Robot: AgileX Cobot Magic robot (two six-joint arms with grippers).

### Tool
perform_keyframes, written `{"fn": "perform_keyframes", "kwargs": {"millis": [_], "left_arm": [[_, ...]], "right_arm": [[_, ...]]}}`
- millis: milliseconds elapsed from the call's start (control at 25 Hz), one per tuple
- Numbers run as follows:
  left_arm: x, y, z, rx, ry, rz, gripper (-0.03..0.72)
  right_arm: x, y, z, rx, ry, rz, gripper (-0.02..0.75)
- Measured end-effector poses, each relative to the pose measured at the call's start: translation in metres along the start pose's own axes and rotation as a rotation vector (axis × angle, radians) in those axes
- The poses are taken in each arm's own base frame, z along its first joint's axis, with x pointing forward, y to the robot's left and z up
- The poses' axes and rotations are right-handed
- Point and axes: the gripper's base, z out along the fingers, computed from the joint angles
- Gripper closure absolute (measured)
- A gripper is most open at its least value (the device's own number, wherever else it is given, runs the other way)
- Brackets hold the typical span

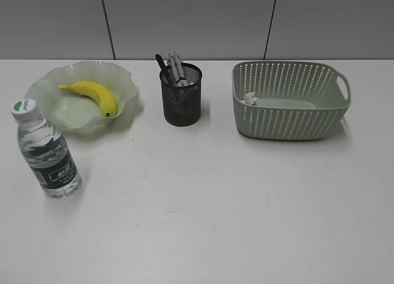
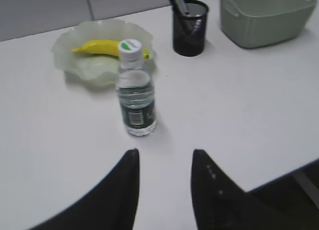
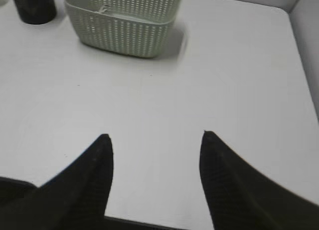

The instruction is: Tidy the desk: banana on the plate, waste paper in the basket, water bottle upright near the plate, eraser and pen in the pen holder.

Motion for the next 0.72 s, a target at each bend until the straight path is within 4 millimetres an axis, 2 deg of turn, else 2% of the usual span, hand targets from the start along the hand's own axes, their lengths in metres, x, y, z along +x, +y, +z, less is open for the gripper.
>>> {"fn": "perform_keyframes", "kwargs": {"millis": [320, 720], "left_arm": [[0.0000, -0.0041, 0.0002, -0.355, -0.011, -0.163, 0.445], [0.0000, -0.0045, 0.0001, -0.387, -0.014, -0.177, 0.445]], "right_arm": [[0.0000, 0.0005, -0.0001, 0.074, 0.006, 0.035, 0.292], [-0.0001, 0.0005, -0.0001, 0.074, 0.005, 0.035, 0.292]]}}
